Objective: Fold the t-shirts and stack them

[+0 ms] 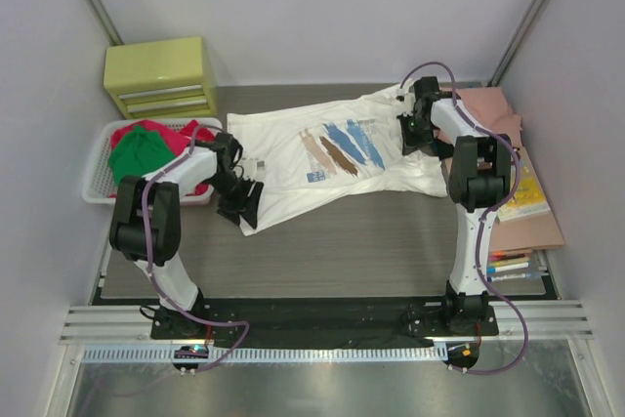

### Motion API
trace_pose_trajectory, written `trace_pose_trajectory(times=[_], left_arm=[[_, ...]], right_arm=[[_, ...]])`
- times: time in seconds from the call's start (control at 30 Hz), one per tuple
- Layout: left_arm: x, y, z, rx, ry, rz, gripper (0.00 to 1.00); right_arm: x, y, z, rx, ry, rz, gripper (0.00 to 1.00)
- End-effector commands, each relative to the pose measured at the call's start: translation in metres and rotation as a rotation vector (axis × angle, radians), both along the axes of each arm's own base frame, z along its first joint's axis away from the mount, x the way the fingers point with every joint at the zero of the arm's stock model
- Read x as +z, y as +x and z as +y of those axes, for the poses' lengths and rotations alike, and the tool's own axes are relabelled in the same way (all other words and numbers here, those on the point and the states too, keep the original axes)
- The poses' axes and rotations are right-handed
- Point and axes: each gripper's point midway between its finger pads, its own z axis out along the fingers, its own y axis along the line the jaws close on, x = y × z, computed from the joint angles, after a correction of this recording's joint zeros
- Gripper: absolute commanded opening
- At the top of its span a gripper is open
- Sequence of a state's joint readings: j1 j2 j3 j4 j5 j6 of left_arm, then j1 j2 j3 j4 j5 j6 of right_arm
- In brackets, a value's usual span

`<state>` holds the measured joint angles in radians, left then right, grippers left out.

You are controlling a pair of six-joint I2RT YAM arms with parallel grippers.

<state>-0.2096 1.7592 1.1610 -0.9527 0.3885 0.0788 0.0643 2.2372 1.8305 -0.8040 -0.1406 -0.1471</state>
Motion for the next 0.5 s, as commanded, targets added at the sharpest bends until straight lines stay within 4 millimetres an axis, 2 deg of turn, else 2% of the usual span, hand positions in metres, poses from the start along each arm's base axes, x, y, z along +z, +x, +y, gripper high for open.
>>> trace_pose_trajectory(times=[0.0, 0.1, 0.2, 0.37, 0.47], left_arm=[[0.002, 0.004, 0.015, 0.073, 0.096, -0.075, 0.57], [0.002, 0.008, 0.018, 0.144, 0.126, -0.09, 0.58], [-0.002, 0.007, 0.012, 0.143, 0.1, -0.068, 0.58], [-0.02, 0.0, 0.004, 0.112, 0.1, 0.03, 0.58], [-0.022, -0.001, 0.0, 0.113, 0.085, 0.049, 0.58]], right_arm=[[0.025, 0.008, 0.006, 0.005, 0.028, -0.073, 0.01], [0.024, 0.007, 0.01, 0.008, 0.043, -0.072, 0.01], [0.023, 0.007, 0.01, 0.006, 0.047, -0.072, 0.01], [0.02, 0.006, 0.008, 0.004, 0.037, -0.068, 0.01], [0.022, 0.006, 0.006, 0.001, 0.03, -0.073, 0.01]])
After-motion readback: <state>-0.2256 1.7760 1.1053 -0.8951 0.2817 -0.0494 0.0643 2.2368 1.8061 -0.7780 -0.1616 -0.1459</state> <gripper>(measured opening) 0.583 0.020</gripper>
